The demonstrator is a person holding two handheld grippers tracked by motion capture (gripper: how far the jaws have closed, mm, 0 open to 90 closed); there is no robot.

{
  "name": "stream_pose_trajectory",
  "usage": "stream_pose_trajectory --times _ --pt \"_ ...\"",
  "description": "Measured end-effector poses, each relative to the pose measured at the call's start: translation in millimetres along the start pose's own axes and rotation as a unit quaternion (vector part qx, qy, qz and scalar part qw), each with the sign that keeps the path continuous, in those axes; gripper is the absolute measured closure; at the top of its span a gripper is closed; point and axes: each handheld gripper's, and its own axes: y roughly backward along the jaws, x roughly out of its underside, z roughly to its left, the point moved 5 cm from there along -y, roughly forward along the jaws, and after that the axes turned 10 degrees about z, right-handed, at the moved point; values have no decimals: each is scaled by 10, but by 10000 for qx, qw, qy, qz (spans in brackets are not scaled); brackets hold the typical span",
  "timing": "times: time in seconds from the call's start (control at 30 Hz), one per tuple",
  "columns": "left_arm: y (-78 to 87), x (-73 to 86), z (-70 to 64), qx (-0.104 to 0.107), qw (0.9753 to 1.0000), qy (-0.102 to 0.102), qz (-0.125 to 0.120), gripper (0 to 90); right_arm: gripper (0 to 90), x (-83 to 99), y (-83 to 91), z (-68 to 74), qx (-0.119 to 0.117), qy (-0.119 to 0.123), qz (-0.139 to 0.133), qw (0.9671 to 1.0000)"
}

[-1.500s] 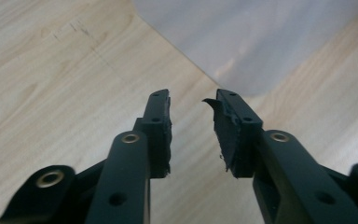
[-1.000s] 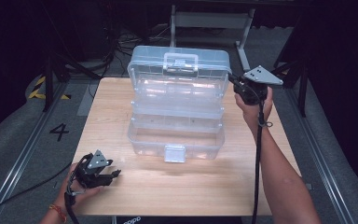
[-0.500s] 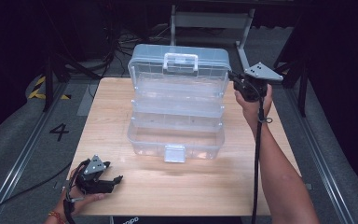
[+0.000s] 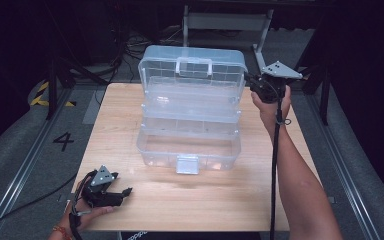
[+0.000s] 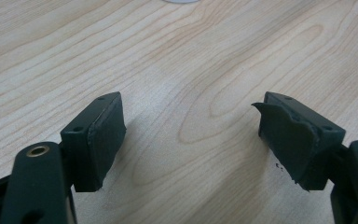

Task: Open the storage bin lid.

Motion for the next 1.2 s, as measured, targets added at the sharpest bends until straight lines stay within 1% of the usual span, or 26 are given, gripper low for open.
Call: stream_pose_trajectory --times 0.13,0.17,0.23,0.27,0.33,0.4,0.43,0.53,0.67,0.7,0.73,0.87,1.07,1.17,1.2 --pt "0 1 -3 -7 10000 18 -10 232 844 -17 -26 -19 -2 -26 39 10000" --pt "-1 4 -12 9 10000 63 -17 232 845 -23 -44 -28 -8 -40 40 10000" --pt "3 5 -5 -35 10000 13 -25 231 845 -25 -53 -34 -22 -69 41 10000" --pt "5 10 -10 -21 10000 32 -24 232 844 -33 -74 -50 -37 -86 53 9999" --pt "2 10 -12 -26 10000 36 -45 232 843 -38 -94 -58 -19 -46 63 10000" --pt "6 11 -12 -30 10000 36 -21 232 843 -41 -102 -65 -34 -73 62 9999" --pt "10 11 -8 -39 10000 4 -5 232 842 -49 -121 -83 -53 -80 95 9999" --pt "5 12 -16 -49 10000 65 -36 232 841 -67 -151 -97 -48 -80 146 9998" --pt "9 12 -11 -52 10000 34 -15 232 837 -90 -194 -121 -39 -65 216 9997" --pt "6 12 -14 -51 10000 55 -31 231 838 -91 -211 -129 -33 -62 231 9997" --pt "4 12 -14 -63 10000 59 -37 232 838 -95 -230 -141 -67 -137 222 9996" --pt "8 13 -15 -46 10000 58 -17 232 838 -107 -288 -171 -87 -223 258 9994" --pt "9 11 -10 -45 10000 21 -9 231 838 -111 -394 -232 -130 -426 307 9985" --pt "9 11 -9 -45 10000 17 -9 231 836 -125 -433 -239 -104 -410 357 9985" --pt "2 10 -12 -48 10000 46 -38 230 836 -127 -440 -242 -93 -393 375 9985"
